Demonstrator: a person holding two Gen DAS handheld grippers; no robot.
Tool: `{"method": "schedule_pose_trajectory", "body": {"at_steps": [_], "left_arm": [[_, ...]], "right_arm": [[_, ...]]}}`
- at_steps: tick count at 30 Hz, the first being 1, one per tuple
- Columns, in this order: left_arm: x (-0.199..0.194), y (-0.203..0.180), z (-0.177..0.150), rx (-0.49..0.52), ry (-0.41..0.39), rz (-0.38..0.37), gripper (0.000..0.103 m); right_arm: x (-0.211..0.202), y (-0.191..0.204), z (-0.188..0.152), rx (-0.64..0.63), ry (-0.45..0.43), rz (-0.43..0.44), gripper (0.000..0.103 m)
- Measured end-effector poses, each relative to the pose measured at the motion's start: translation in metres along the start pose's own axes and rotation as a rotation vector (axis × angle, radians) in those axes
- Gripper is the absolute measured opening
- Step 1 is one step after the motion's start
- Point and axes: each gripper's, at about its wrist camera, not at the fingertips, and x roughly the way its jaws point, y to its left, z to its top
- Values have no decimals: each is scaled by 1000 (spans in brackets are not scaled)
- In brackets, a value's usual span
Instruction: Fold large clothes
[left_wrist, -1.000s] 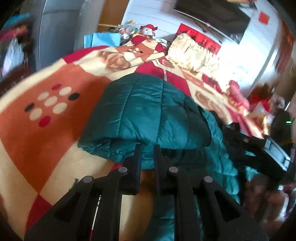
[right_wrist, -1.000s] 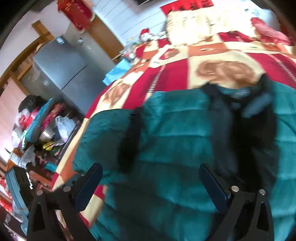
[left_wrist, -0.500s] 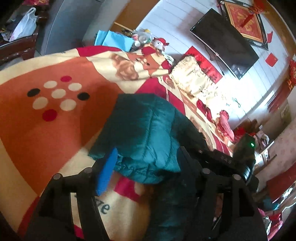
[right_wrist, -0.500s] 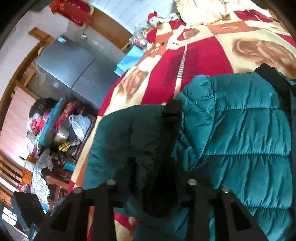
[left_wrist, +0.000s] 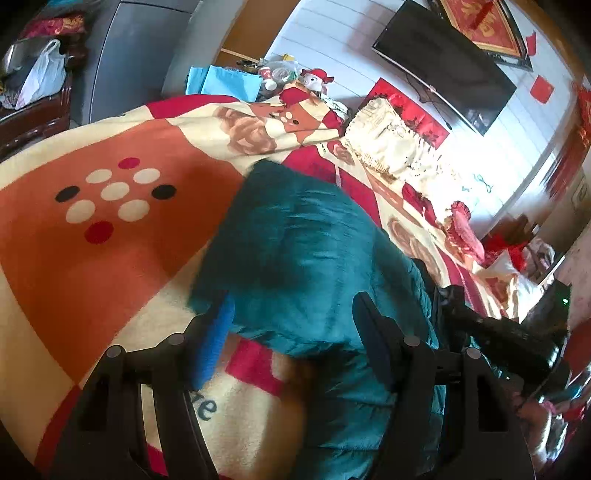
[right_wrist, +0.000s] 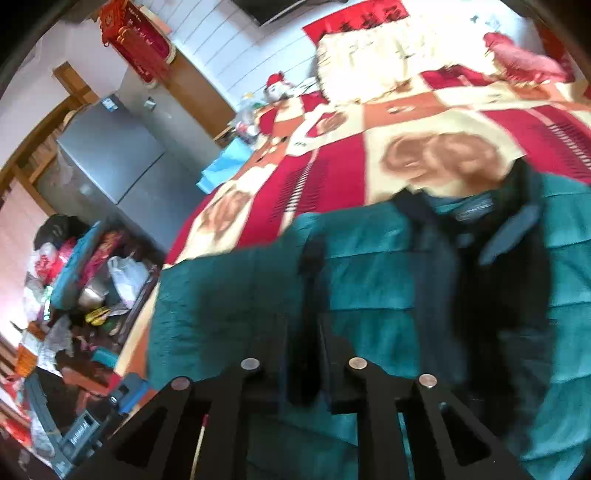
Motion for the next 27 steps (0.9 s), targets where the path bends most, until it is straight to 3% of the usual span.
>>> {"method": "schedule_pose_trajectory", "body": {"at_steps": [4, 8, 10, 12, 14, 22, 23, 24, 26, 27], "left_arm": [[5, -4, -5, 9, 23, 3, 67], [6, -9, -9, 43, 18, 23, 67], [6, -9, -9, 43, 19, 25, 67], [6, -8, -9, 29, 24, 21, 67], [6, -4, -8, 13, 24, 22, 67], [4, 11, 1, -50, 24, 25, 67], [5, 13, 2, -57, 25, 22, 67], [5, 13, 3, -62, 26, 22, 67], [5, 14, 5, -64, 23, 26, 67], [5, 14, 5, -66, 22, 27, 67]], "right_arm": [[-22, -25, -3, 52, -12, 4, 13], [-22, -30, -7, 62, 54, 29, 13], [-15, -29, -8, 90, 81, 55, 28], [-7, -23, -10, 110, 84, 71, 76], [3, -13, -15, 113, 73, 102, 83], [68, 28, -22, 57, 179, 138, 83], [75, 31, -22, 52, 178, 143, 78], [78, 33, -21, 53, 165, 144, 50], [78, 30, -18, 90, 132, 148, 16], [75, 27, -16, 113, 117, 157, 13]]}}
